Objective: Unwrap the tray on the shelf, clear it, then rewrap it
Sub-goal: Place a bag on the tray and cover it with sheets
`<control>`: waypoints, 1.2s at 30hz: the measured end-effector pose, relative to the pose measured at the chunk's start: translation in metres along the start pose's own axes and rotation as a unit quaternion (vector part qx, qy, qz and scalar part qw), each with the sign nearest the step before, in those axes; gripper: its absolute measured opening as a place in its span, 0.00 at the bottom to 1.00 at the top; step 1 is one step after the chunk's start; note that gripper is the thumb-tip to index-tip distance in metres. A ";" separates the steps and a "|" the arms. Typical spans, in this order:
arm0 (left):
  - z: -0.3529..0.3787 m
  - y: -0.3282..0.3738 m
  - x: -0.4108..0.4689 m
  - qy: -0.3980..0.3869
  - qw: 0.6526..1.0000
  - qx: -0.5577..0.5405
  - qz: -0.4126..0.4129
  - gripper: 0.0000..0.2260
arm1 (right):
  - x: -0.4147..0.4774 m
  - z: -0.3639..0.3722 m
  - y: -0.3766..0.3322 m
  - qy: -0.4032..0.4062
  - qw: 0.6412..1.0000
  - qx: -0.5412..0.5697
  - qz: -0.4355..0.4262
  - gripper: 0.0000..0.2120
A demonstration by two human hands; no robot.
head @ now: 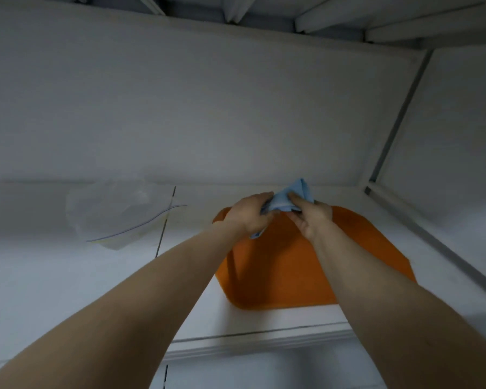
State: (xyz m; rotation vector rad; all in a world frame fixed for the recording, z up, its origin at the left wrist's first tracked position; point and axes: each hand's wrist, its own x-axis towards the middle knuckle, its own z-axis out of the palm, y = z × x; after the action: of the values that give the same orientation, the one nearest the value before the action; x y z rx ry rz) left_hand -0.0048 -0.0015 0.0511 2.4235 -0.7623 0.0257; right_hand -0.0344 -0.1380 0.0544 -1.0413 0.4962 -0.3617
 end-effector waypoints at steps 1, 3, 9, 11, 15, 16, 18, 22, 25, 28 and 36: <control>0.002 0.006 0.001 0.001 1.000 -0.010 0.018 0.18 | 0.000 -0.004 -0.004 -0.006 1.000 0.007 -0.003 0.11; 0.005 0.019 0.002 0.003 0.999 -0.029 0.041 0.14 | 0.001 -0.013 -0.014 -0.014 1.000 0.004 -0.002 0.10; 0.014 0.049 0.008 -0.004 0.994 -0.097 0.042 0.12 | 0.005 -0.040 -0.031 -0.018 0.998 -0.050 0.017 0.15; 0.013 0.060 0.007 -0.016 0.984 -0.174 0.034 0.11 | 0.002 -0.045 -0.033 -0.029 0.998 -0.052 0.026 0.12; 0.019 0.080 0.006 -0.034 0.951 -0.307 0.012 0.13 | -0.007 -0.052 -0.039 -0.033 0.996 -0.082 0.030 0.06; 0.021 0.080 0.008 -0.021 0.950 -0.310 -0.012 0.15 | -0.010 -0.055 -0.041 -0.026 0.996 -0.084 0.025 0.06; 0.023 0.078 0.014 0.009 0.944 -0.325 -0.057 0.16 | -0.013 -0.064 -0.045 -0.002 0.997 -0.077 0.013 0.11; 0.020 0.070 0.023 0.070 0.940 -0.321 -0.095 0.12 | -0.011 -0.086 -0.057 0.069 0.997 -0.028 -0.017 0.15; 0.017 0.057 0.030 0.099 0.935 -0.319 -0.123 0.17 | -0.004 -0.097 -0.062 0.114 0.991 -0.065 -0.035 0.15; 0.014 0.050 0.030 0.090 0.932 -0.312 -0.162 0.19 | 0.002 -0.099 -0.062 0.138 0.974 -0.166 -0.070 0.14; 0.020 0.034 0.025 0.047 0.890 -0.374 -0.256 0.18 | 0.010 -0.088 -0.048 0.087 0.968 -0.223 -0.070 0.08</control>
State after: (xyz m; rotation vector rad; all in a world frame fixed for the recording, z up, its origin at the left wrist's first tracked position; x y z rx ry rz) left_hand -0.0050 -0.0477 0.0569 1.7772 -0.0256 -0.3030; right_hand -0.0772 -0.2293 0.0588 -1.4938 0.6832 -0.4817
